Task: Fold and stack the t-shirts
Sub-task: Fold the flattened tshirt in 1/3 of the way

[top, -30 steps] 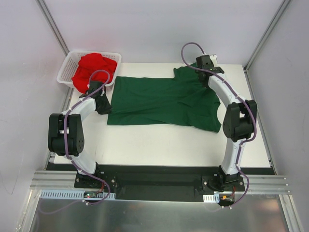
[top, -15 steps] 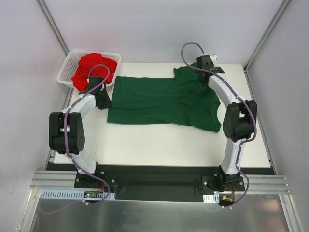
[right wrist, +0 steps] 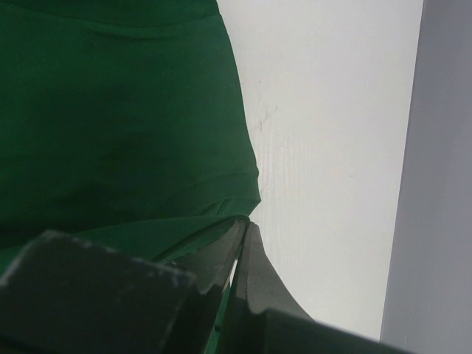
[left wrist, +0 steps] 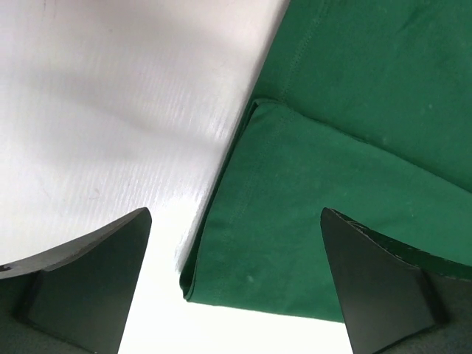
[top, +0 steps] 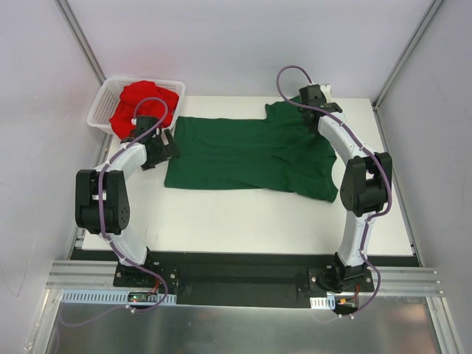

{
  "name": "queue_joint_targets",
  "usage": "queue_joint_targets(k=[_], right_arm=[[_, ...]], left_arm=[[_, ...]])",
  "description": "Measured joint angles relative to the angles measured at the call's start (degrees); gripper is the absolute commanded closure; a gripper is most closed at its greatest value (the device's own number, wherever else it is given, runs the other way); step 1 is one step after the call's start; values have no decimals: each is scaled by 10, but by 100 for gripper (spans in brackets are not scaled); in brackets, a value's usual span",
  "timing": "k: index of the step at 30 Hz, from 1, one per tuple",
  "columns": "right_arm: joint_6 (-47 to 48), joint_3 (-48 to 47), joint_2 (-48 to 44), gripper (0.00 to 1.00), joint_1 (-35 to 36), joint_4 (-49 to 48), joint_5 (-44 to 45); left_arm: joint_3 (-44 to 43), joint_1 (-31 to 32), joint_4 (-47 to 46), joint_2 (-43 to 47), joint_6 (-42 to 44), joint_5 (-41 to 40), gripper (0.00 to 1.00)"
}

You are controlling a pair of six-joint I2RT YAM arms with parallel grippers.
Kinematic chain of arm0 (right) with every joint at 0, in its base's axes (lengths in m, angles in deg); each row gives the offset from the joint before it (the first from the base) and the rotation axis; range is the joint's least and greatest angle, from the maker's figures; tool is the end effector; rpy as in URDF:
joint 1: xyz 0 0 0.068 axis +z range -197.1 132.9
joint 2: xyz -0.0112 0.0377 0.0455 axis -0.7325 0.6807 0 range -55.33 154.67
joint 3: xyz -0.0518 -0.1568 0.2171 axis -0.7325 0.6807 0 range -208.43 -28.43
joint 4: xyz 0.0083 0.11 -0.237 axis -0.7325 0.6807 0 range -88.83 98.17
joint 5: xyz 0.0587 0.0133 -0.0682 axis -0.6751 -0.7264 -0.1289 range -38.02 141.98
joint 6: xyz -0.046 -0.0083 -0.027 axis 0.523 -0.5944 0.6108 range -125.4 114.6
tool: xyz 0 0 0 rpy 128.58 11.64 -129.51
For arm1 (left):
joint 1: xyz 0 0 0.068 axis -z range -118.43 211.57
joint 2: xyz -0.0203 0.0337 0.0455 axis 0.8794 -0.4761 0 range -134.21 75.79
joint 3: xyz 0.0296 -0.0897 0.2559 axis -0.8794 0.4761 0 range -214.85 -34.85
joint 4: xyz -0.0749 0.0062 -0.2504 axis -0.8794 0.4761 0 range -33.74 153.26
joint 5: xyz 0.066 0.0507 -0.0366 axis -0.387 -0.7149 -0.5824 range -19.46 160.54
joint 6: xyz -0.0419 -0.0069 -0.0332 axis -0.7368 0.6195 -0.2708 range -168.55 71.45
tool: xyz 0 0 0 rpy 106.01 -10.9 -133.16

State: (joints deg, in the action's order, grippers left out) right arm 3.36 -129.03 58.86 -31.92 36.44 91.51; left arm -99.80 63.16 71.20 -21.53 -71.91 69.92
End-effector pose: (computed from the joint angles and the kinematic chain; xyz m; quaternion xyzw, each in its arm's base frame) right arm 0.4375 0.0951 0.2785 -0.0665 0.8866 -0.2976 0.3478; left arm 0.3668 -0.0097 0.2143 -0.1778 0.9143 -0.0737 0.3565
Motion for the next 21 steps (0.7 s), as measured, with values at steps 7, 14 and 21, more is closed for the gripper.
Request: queue_joint_targets(k=[7, 14, 21], right_arm=[[0, 2, 0, 99, 0, -1, -2], [-2, 8, 4, 99, 0, -3, -12], [-1, 6, 21, 99, -1, -4, -16]], left_arm=[[37, 16, -1, 63, 0, -3, 1], [55, 61, -2, 90, 0, -21, 0], [58, 89, -2, 90, 0, -42, 1]])
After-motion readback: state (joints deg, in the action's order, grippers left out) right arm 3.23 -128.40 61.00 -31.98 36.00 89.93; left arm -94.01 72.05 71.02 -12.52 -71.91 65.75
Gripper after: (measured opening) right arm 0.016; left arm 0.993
